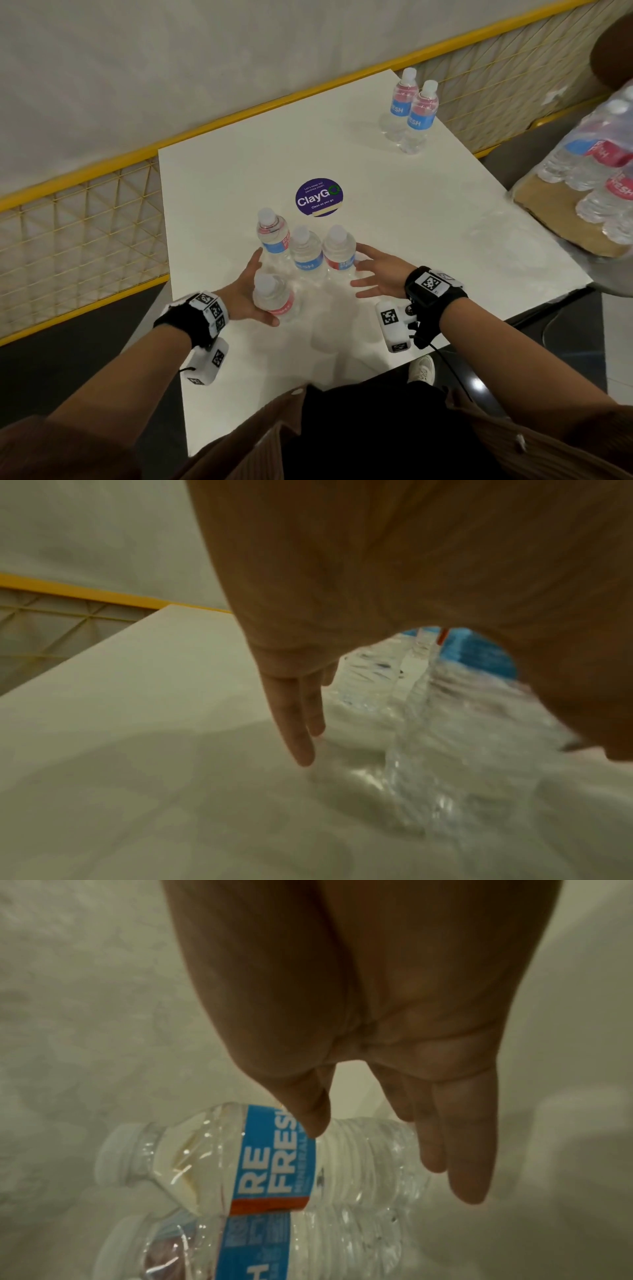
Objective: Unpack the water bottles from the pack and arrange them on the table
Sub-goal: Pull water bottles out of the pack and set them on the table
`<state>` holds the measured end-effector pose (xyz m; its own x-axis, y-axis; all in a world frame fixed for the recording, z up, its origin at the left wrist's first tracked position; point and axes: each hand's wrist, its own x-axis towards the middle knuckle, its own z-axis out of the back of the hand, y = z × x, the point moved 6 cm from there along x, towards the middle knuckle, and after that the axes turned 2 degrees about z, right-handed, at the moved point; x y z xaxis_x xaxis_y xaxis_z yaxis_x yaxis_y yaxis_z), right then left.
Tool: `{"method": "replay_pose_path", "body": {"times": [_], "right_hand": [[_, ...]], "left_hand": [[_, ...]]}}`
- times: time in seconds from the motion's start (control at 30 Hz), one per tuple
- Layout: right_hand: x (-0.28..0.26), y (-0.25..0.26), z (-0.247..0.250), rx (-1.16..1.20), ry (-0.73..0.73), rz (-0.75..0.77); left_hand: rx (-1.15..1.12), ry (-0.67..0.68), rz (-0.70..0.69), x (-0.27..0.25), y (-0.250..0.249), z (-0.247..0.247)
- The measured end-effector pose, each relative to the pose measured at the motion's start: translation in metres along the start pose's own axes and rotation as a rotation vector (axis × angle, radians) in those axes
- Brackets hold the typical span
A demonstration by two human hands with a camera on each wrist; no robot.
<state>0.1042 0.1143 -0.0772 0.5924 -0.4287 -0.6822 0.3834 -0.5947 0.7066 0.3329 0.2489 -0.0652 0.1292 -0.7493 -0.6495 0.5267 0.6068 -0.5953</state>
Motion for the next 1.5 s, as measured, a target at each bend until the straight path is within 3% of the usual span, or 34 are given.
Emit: {"method": "replay_pose_path", "body": {"times": [0.17,0.43,0.67,0.8,0.97,1.1,1.3,1.4,1.5], "right_hand": [[-0.001,0.002,-0.004,-0.078,0.018,0.029],[0.004,0.002,-0.033,-0.371,0.139,0.027],[0.004,0.013,-0.026,-0.497,0.157,0.040],[-0.002,0.021,0.007,-0.495,0.106,0.057],[-0.015,0.025,0.068,-0.408,0.026,0.058],[-0.030,0.028,0.131,-0.314,-0.095,0.053],[-0.067,0.042,0.249,-0.096,-0.405,0.065],[-0.089,0.044,0.314,0.219,-0.658,0.084],[-0.120,0.043,0.373,0.197,-1.061,0.165]], "left_hand": [[-0.123,-0.098,-0.055,0.006,-0.010,0.008],[-0.083,-0.071,-0.050,0.010,-0.022,0.033],[0.029,-0.424,-0.164,-0.002,-0.079,0.100],[0.238,-0.325,-0.218,-0.001,-0.134,0.088],[0.629,-0.194,0.034,0.011,-0.138,0.074],[0.781,-0.176,0.141,0.011,-0.176,0.072],[0.864,-0.121,-0.054,0.040,-0.293,0.014],[0.868,-0.024,-0.192,0.069,-0.349,-0.041],[0.824,0.038,-0.343,0.099,-0.405,-0.099]]}}
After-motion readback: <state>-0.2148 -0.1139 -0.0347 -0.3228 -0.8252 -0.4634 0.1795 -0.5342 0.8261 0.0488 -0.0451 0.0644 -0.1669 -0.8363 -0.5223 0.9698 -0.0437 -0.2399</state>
